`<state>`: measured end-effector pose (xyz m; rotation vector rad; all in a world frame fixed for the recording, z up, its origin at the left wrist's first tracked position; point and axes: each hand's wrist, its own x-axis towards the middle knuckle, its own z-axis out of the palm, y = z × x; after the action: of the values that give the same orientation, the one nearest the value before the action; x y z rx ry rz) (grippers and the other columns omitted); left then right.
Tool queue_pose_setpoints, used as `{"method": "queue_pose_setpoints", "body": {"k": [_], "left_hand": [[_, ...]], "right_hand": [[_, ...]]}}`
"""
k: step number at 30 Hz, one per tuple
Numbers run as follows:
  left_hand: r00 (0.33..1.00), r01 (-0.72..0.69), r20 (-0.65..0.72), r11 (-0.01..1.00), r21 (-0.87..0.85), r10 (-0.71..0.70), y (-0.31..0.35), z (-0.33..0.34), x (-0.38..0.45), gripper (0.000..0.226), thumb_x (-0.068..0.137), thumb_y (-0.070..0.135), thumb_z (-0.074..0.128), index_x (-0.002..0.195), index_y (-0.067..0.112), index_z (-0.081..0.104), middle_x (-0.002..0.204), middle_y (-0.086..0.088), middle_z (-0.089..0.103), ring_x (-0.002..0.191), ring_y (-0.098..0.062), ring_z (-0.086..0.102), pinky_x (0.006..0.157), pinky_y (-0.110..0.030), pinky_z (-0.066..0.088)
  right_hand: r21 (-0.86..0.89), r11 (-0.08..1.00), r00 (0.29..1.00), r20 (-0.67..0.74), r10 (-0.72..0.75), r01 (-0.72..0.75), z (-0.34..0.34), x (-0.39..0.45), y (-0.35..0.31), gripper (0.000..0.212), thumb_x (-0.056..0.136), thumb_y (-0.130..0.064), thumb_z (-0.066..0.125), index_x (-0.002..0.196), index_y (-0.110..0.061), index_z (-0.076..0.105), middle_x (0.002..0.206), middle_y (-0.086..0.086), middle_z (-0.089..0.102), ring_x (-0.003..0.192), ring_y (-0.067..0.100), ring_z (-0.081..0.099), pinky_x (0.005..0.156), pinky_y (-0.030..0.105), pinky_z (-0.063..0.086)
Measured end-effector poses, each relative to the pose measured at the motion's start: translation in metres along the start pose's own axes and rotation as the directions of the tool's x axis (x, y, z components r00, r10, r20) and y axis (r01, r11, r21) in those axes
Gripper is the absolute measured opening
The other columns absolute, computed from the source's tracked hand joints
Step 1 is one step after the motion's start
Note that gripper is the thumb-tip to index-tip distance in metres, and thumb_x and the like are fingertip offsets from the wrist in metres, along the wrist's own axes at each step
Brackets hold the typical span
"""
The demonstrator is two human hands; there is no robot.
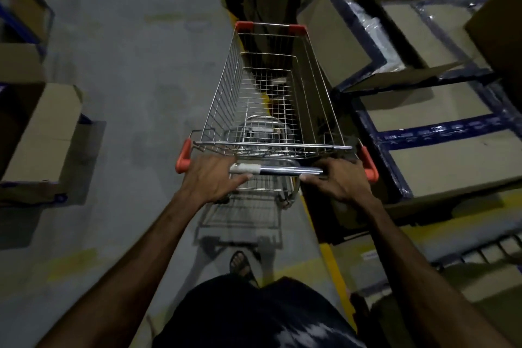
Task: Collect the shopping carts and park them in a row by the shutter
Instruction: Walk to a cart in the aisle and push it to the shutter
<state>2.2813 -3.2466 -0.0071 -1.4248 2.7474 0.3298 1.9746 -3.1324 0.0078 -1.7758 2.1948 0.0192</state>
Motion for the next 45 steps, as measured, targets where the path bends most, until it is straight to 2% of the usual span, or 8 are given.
{"method": "queue_pose_setpoints", "body": {"k": [3, 8, 13, 23, 26, 31, 36, 45], "left_hand": [[0.991, 0.099, 0.082, 0.992, 0.074, -0.105, 0.001, -0.011, 0.003, 0.074, 0.078, 0.102, 0.036, 0.067, 0.029, 0.043, 0.071, 0.008, 0.057, 0.067, -0.015, 0.059, 0.073, -0.032, 0.048], [0.971, 0.213, 0.090, 0.972, 0.098, -0.222, 0.009, -0.012, 0.000, 0.080, 0.070, 0.105, 0.039, 0.066, 0.026, 0.050, 0.063, 0.009, 0.054, 0.066, -0.014, 0.060, 0.083, -0.033, 0.052], [0.943, 0.311, 0.090, 0.945, 0.105, -0.321, 0.027, 0.000, -0.021, 0.089, 0.059, 0.109, 0.023, 0.066, 0.025, 0.051, 0.069, 0.005, 0.062, 0.066, -0.017, 0.060, 0.070, -0.031, 0.044], [0.750, 0.657, 0.052, 0.751, 0.066, -0.660, 0.117, 0.015, -0.094, 0.092, 0.073, 0.107, 0.015, 0.072, 0.026, 0.058, 0.068, 0.011, 0.062, 0.067, -0.011, 0.059, 0.117, -0.050, 0.034], [0.657, 0.752, 0.030, 0.658, 0.042, -0.753, 0.133, 0.025, -0.129, 0.099, 0.068, 0.110, 0.000, 0.066, 0.026, 0.053, 0.062, 0.013, 0.057, 0.066, -0.013, 0.057, 0.124, -0.054, 0.009], [0.497, 0.867, 0.024, 0.495, -0.057, -0.868, 0.153, 0.038, -0.199, 0.097, 0.064, 0.111, 0.015, 0.071, 0.024, 0.056, 0.063, 0.010, 0.053, 0.073, -0.018, 0.067, 0.109, -0.056, 0.039], [0.308, 0.948, -0.067, 0.312, -0.060, -0.949, 0.169, 0.062, -0.279, 0.088, 0.073, 0.110, 0.017, 0.062, 0.029, 0.050, 0.061, 0.012, 0.062, 0.068, -0.012, 0.067, 0.127, -0.058, 0.012], [0.068, 0.990, -0.217, 0.093, -0.109, -0.974, 0.205, 0.092, -0.419, 0.081, 0.084, 0.099, 0.028, 0.066, 0.032, 0.070, 0.066, 0.004, 0.074, 0.066, -0.021, 0.076, 0.121, -0.073, 0.024]], "right_hand": [[-0.106, 0.993, 0.995, -0.087, -0.057, 0.048, 0.006, 0.009, 0.002, 0.089, 0.072, -0.108, 0.025, 0.089, -0.035, 0.073, 0.067, -0.010, 0.066, 0.068, 0.011, 0.064, 0.087, 0.037, 0.048], [-0.195, 0.975, 0.986, -0.109, -0.127, 0.104, 0.007, 0.020, 0.005, 0.093, 0.065, -0.112, 0.021, 0.067, -0.028, 0.061, 0.055, -0.008, 0.057, 0.055, 0.016, 0.061, 0.057, 0.027, 0.043], [-0.165, 0.965, 0.965, -0.133, -0.227, 0.204, 0.011, 0.030, 0.020, 0.086, 0.066, -0.111, 0.030, 0.059, -0.027, 0.049, 0.052, -0.008, 0.052, 0.051, 0.018, 0.058, 0.056, 0.028, 0.051], [-0.233, 0.798, 0.824, 0.028, -0.566, 0.556, -0.014, 0.069, 0.034, 0.094, 0.058, -0.114, 0.030, 0.056, -0.023, 0.049, 0.052, -0.007, 0.054, 0.052, 0.018, 0.056, 0.062, 0.031, 0.053], [-0.270, 0.699, 0.740, 0.081, -0.668, 0.662, -0.009, 0.070, 0.016, 0.092, 0.058, -0.115, 0.027, 0.058, -0.026, 0.050, 0.054, -0.009, 0.052, 0.055, 0.017, 0.057, 0.065, 0.032, 0.055], [-0.282, 0.526, 0.576, 0.134, -0.806, 0.802, 0.007, 0.050, -0.036, 0.091, 0.058, -0.115, 0.023, 0.060, -0.028, 0.050, 0.055, -0.009, 0.052, 0.059, 0.019, 0.058, 0.065, 0.032, 0.052], [-0.260, 0.339, 0.400, 0.237, -0.885, 0.904, 0.023, 0.015, -0.105, 0.089, 0.059, -0.114, 0.023, 0.061, -0.030, 0.052, 0.057, -0.011, 0.053, 0.061, 0.018, 0.059, 0.069, 0.033, 0.050], [-0.175, 0.029, 0.088, 0.343, -0.935, 0.984, 0.068, -0.091, -0.231, 0.091, 0.059, -0.114, 0.025, 0.072, -0.034, 0.066, 0.061, -0.012, 0.058, 0.064, 0.013, 0.058, 0.069, 0.031, 0.044]]}}
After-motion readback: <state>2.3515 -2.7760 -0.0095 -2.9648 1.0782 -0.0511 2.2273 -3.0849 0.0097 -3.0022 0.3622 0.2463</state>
